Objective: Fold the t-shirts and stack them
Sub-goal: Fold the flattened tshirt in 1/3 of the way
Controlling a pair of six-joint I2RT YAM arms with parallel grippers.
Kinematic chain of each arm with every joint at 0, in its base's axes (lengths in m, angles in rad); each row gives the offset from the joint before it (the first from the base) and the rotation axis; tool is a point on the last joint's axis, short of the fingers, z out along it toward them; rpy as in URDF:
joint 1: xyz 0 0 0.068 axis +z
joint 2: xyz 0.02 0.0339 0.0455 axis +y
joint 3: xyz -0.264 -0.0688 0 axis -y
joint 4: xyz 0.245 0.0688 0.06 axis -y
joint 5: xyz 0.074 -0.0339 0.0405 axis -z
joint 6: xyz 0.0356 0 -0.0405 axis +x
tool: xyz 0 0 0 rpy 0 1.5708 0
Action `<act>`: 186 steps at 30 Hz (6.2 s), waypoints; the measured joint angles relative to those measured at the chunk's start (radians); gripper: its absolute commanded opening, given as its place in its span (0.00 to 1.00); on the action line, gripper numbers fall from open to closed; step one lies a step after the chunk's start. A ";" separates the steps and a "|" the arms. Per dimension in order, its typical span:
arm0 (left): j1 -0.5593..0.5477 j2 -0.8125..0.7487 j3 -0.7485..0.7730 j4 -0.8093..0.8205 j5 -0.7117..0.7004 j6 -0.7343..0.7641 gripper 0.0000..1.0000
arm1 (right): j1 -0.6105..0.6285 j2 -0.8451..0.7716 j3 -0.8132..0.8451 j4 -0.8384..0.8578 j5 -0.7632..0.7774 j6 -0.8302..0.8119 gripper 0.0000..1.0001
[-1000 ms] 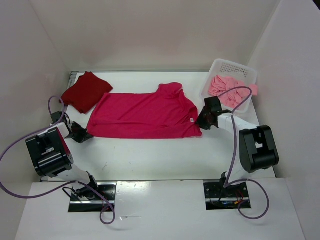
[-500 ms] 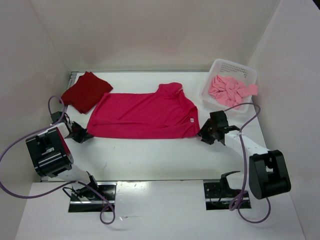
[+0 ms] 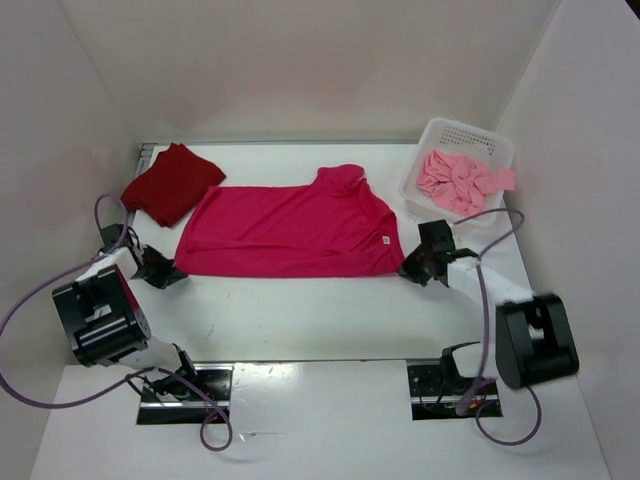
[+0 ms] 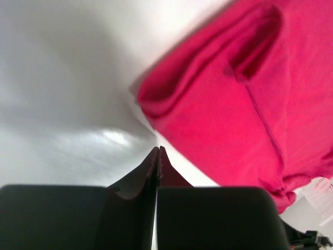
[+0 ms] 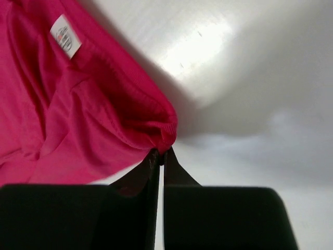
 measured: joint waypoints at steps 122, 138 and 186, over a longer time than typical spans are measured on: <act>-0.619 -0.032 0.028 0.101 -0.241 -0.065 0.40 | 0.101 0.375 0.543 -0.071 0.018 -0.159 0.38; -0.480 0.081 0.241 0.074 -0.307 -0.015 0.49 | 0.101 0.023 0.192 -0.074 -0.058 -0.181 0.13; -0.369 0.183 0.242 0.228 -0.209 -0.227 0.61 | 0.157 0.245 0.258 -0.023 -0.119 -0.179 0.39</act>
